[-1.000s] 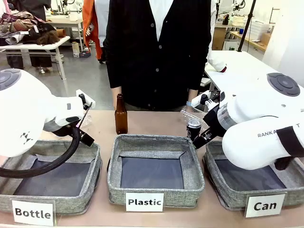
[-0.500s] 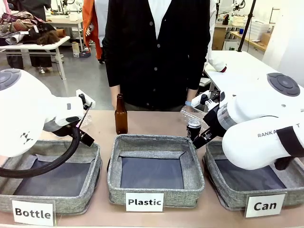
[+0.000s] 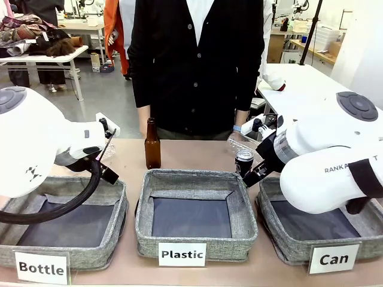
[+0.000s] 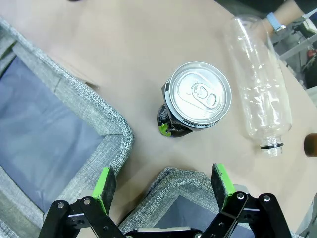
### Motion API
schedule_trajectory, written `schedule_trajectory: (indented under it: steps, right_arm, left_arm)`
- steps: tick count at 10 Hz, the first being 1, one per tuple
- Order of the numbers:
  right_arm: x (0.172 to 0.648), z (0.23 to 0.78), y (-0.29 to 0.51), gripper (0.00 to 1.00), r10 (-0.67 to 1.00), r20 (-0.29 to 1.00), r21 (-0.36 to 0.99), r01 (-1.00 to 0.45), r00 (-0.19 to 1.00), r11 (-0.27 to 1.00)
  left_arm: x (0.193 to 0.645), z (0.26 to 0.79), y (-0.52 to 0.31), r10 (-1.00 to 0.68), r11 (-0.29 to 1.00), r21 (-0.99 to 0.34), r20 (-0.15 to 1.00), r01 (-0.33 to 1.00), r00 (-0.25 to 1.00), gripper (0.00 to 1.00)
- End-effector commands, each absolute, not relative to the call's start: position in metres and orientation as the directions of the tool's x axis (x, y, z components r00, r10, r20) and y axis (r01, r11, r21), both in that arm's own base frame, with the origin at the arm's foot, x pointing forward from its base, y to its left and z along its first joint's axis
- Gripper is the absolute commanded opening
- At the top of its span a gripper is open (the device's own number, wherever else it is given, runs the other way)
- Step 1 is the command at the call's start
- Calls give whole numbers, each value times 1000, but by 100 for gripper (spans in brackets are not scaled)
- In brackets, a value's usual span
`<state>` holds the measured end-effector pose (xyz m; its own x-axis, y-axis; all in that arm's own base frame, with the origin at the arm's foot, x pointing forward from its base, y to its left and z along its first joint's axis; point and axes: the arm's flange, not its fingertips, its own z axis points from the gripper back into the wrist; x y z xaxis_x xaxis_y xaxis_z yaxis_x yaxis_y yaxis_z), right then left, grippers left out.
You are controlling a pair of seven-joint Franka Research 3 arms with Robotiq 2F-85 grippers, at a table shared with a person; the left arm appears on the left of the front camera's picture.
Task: Sort the can waste into the basket.
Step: Pick up the can waste from the table and place it in the right Fabric basket.
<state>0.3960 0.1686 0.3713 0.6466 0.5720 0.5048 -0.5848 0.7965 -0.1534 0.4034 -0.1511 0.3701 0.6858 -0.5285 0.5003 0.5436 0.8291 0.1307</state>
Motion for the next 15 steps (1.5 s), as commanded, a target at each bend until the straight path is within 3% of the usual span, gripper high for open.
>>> schedule_trajectory:
  steps: [1, 3, 6, 8, 9, 11, 13, 15]
  right_arm:
    - [396, 371, 169, 100, 572, 505, -153, -585, 647, 797]
    - [392, 389, 170, 100, 552, 508, -114, -583, 661, 804]
    - [362, 498, 147, 100, 265, 530, 107, -373, 806, 922]
    - [334, 545, 101, 100, 215, 469, 380, -415, 857, 827]
    - [325, 557, 69, 100, 163, 451, 501, -400, 877, 767]
    - [320, 552, -18, 100, -50, 436, 732, -322, 899, 600]
    - [297, 516, -80, 100, -224, 476, 809, -325, 850, 489]
    - [274, 471, -136, 100, -425, 408, 881, -226, 808, 416]
  left_arm:
    - [403, 370, -151, -529, 829, 131, 500, 544, 686, 100]
    - [395, 386, -154, -560, 811, 135, 458, 569, 690, 100]
    - [342, 480, -147, -430, 782, -208, 503, 587, 750, 100]
    - [314, 513, -105, -427, 590, -439, 543, 678, 723, 100]
    - [302, 527, -70, -375, 560, -491, 568, 667, 733, 100]
    - [301, 533, 34, -107, 544, -645, 581, 536, 807, 100]
    - [295, 497, 126, 265, 436, -803, 545, 406, 795, 100]
    - [280, 452, 161, 537, 323, -897, 437, 302, 722, 100]
